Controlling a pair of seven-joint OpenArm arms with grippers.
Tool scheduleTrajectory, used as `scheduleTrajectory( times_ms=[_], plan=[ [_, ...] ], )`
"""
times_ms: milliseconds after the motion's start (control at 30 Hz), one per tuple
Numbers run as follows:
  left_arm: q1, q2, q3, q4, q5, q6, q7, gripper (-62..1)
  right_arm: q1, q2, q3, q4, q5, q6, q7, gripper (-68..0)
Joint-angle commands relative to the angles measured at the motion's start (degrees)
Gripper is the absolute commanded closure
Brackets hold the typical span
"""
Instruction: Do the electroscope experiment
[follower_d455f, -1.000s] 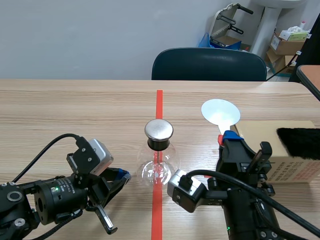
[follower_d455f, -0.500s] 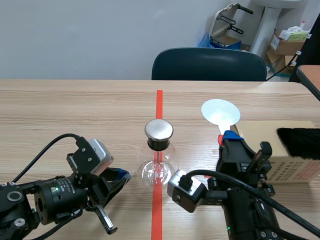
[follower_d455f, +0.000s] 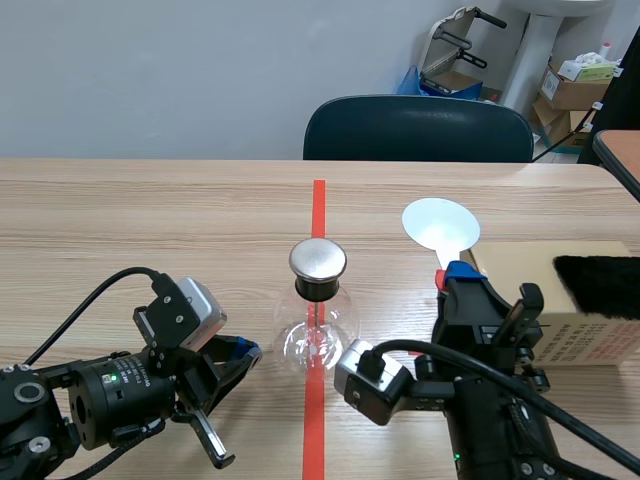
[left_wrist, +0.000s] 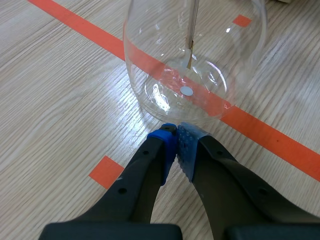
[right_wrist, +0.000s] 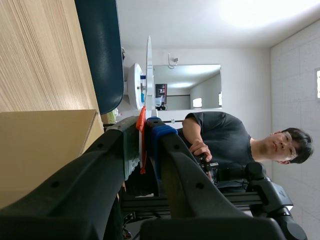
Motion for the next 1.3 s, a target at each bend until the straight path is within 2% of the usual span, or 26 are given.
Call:
scheduleTrajectory(
  times_ms=[0,600,1033,1267],
  plan=[
    [0.0,0.28,0.44,0.98,-0.13,-0.28,-0.81,-1.6,-0.11,0.13,0.5,0.5,-0.06,-1.03,0.35,-1.0],
    [0.0,0.28,0.44,0.98,-0.13,-0.28,-0.81,-1.6,-0.11,0.28,0.5,0.5,-0.06,-0.87,11.1,-1.0],
    [0.0,0.28,0.44,0.98,-0.13,-0.28,-0.81,-1.6,-0.11,0.28,0.5,0.68,-0.06,-0.9,20.96,-1.0],
    [0.0,0.28,0.44,0.98,-0.13,-0.28,-0.81,-1.6,-0.28,0.28,0.5,1.4,-0.06,-0.85,23.89,-1.0]
  ],
)
